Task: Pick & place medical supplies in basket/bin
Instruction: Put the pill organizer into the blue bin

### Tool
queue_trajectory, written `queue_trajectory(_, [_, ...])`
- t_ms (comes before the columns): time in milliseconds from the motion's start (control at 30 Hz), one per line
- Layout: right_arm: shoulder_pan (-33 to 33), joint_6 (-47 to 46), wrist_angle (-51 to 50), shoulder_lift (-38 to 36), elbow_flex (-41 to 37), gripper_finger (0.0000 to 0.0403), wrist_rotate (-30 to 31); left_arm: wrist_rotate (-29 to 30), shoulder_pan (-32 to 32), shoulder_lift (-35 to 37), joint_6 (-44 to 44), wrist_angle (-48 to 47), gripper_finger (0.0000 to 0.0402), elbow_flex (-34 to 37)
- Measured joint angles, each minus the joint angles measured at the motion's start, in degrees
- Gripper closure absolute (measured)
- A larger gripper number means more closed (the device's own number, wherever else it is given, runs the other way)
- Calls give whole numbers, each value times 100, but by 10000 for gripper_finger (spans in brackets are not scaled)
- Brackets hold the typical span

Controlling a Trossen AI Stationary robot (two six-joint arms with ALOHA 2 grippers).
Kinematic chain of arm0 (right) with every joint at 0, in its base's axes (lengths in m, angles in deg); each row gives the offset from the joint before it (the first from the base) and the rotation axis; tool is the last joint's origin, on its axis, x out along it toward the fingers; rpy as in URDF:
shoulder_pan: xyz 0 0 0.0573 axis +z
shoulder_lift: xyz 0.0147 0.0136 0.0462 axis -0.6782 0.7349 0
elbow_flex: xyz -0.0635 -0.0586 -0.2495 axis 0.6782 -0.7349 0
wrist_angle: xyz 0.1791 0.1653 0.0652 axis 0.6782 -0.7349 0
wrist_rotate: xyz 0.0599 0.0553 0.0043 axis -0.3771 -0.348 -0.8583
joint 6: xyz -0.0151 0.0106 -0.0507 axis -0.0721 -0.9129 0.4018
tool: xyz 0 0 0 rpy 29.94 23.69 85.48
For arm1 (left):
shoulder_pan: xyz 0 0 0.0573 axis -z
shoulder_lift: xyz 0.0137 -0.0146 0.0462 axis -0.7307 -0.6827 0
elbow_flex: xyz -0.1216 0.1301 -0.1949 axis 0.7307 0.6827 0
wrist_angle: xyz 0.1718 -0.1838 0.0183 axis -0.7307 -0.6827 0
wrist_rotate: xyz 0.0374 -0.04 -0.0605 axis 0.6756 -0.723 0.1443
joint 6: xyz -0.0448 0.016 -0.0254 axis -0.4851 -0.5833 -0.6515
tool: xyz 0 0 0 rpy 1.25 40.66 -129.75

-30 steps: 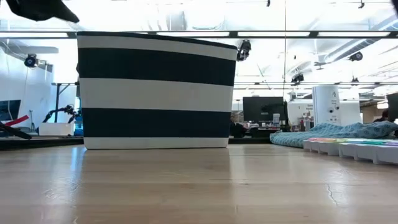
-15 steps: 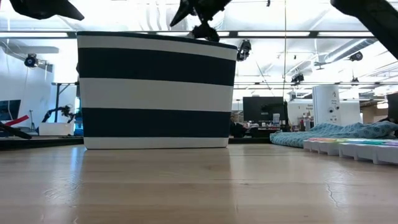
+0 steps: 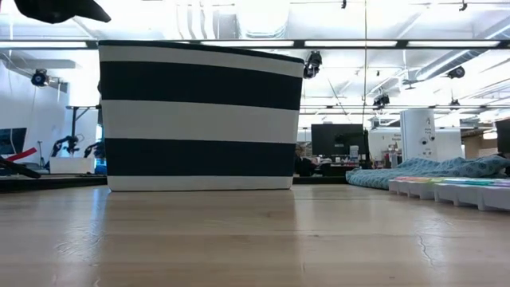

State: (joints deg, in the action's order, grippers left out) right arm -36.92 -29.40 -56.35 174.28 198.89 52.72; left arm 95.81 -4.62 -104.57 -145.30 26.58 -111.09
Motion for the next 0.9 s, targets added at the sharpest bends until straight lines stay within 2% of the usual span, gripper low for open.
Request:
queue_trajectory(133, [579, -2290, -216, -58, -960, 110, -145, 2, -5, -36, -4, 35, 203, 0])
queue_trajectory(300, [1176, -4278, -131, -105, -2751, 103, -1018, -25, -2, -83, -15, 72, 203, 3])
queue_trajectory(433, [1443, -5595, 273, -101, -4043, 88, -1434, -28, -2, -104, -7, 72, 203, 39])
queue_trajectory(600, [1310, -6315, 1559, -184, -5210, 81, -1302, -38, -2, -103, -2, 76, 203, 132])
queue_trajectory(733, [1074, -6526, 2018, -188, -5982, 81, -1304, -131, -2, -100, -2, 80, 203, 191])
queue_trajectory(900, [912, -6712, 2397, -357, -6354, 81, -1286, -288, -1, -100, 0, 73, 203, 225])
